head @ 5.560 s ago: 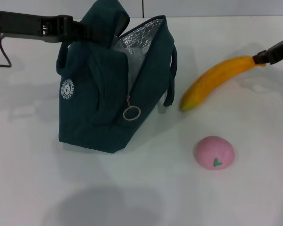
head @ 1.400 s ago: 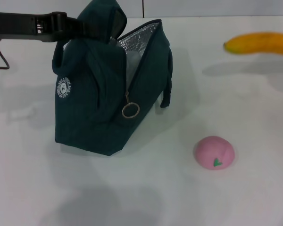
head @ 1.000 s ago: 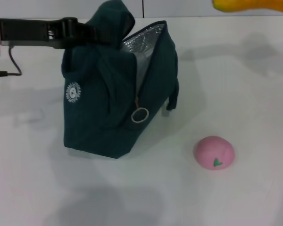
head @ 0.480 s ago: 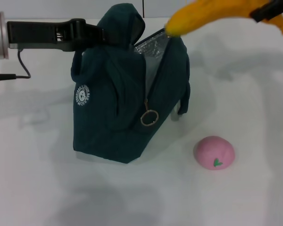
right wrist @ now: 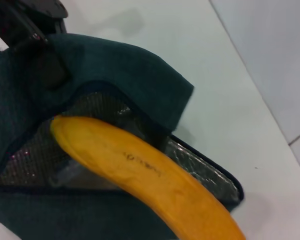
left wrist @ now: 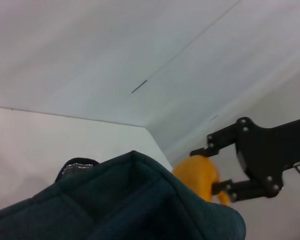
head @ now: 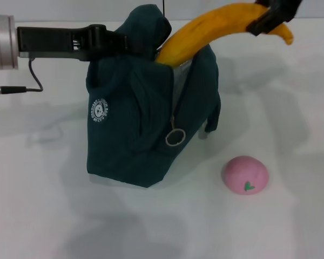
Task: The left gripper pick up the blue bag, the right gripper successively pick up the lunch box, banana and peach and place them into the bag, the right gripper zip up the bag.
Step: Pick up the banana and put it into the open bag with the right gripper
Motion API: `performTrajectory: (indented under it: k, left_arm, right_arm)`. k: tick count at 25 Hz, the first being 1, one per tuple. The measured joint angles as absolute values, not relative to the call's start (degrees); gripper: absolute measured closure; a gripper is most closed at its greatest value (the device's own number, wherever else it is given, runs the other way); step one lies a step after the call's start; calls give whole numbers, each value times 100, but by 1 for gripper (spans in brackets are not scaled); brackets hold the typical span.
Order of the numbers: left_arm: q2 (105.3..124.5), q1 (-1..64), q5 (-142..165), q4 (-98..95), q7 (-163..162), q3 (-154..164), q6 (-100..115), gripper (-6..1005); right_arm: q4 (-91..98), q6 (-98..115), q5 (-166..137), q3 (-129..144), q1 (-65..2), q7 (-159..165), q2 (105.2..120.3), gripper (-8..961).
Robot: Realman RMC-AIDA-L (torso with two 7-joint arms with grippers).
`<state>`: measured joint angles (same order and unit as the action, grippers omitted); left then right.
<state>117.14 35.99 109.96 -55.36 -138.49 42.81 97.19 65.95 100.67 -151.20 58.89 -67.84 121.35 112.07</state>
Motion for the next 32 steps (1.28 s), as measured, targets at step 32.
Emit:
performTrajectory:
  k: [32]
  left_arm:
    - [11760,3661,11040,-5406,-13672,4360,9712,963]
  right_arm:
    - [6339,8767,-14277,8237,-7189,12047,11602,505]
